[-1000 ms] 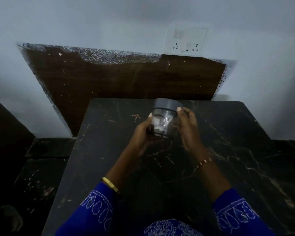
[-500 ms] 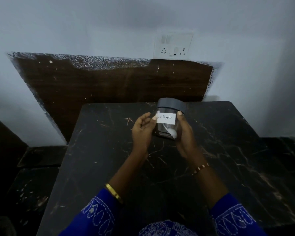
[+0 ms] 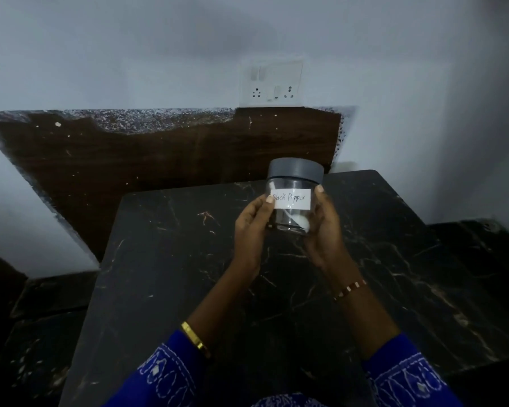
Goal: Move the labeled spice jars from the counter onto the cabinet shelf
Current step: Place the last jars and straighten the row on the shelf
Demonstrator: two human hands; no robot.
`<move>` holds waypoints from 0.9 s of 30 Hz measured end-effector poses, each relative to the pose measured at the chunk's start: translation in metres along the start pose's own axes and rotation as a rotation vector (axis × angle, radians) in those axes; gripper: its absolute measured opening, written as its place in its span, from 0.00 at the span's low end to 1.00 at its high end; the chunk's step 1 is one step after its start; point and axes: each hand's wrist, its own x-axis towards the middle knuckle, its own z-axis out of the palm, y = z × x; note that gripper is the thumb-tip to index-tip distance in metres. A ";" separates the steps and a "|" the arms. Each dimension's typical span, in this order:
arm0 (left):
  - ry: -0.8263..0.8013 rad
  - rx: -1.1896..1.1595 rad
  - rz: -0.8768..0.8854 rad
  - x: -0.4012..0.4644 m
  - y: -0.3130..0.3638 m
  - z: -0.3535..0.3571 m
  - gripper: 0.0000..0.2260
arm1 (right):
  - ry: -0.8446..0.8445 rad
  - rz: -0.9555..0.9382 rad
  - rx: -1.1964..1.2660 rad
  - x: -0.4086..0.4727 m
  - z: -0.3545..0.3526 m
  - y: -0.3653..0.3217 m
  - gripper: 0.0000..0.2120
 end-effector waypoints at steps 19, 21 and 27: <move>0.010 0.140 0.468 0.070 0.102 0.211 0.18 | -0.241 -0.428 -0.388 0.082 -0.066 -0.236 0.22; 0.016 0.182 0.574 0.078 0.125 0.239 0.18 | -0.231 -0.522 -0.464 0.090 -0.066 -0.273 0.22; -0.013 0.356 0.852 0.093 0.194 0.310 0.17 | -0.225 -0.724 -0.509 0.106 -0.063 -0.372 0.25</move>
